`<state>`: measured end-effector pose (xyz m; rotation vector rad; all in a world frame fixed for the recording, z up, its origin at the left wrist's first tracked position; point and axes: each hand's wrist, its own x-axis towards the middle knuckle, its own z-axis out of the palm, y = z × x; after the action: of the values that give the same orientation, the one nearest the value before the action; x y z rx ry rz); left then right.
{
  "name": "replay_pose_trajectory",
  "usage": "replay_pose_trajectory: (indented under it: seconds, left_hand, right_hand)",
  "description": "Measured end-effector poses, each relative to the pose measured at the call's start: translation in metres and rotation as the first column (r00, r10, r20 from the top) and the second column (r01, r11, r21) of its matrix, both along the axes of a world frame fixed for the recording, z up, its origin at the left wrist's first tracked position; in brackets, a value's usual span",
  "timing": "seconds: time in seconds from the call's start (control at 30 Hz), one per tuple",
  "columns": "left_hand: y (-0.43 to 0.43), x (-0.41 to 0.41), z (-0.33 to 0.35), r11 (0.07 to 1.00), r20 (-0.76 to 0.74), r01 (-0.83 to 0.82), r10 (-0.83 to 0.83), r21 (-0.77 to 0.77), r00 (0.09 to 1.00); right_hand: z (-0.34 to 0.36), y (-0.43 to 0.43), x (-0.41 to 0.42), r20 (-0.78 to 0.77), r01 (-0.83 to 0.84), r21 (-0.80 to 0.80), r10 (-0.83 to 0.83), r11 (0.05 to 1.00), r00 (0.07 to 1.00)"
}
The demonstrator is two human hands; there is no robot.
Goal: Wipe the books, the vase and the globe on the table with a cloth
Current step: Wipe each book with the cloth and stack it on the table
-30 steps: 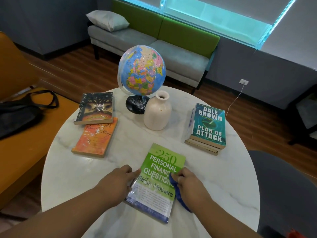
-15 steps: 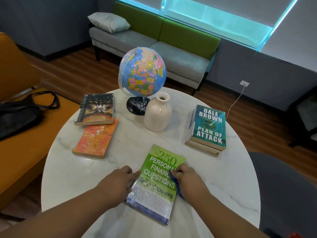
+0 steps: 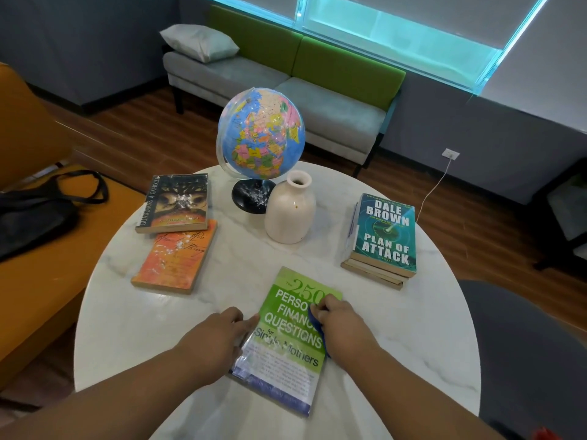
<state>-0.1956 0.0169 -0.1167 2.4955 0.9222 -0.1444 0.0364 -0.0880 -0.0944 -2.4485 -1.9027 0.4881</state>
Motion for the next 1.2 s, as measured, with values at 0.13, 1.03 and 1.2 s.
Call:
replay_pose_trajectory:
  seconds: [0.13,1.03,1.2]
  left_hand:
    - [-0.002,0.0,0.001,1.0,0.0,0.008,-0.008,0.006,1.0]
    - [-0.001,-0.001,0.0,1.0,0.001,-0.003,0.003,-0.013,1.0]
    - [-0.001,0.0,0.0,1.0,-0.011,0.003,-0.003,0.01,1.0]
  right_hand:
    - [-0.009,-0.021,-0.004,0.057,-0.265,-0.06,0.269,0.962,0.962]
    - [0.0,-0.041,-0.032,-0.314,0.234,0.014,-0.217,0.972,0.924]
    - [0.002,-0.019,-0.012,-0.348,0.38,0.051,-0.34,0.924,0.874]
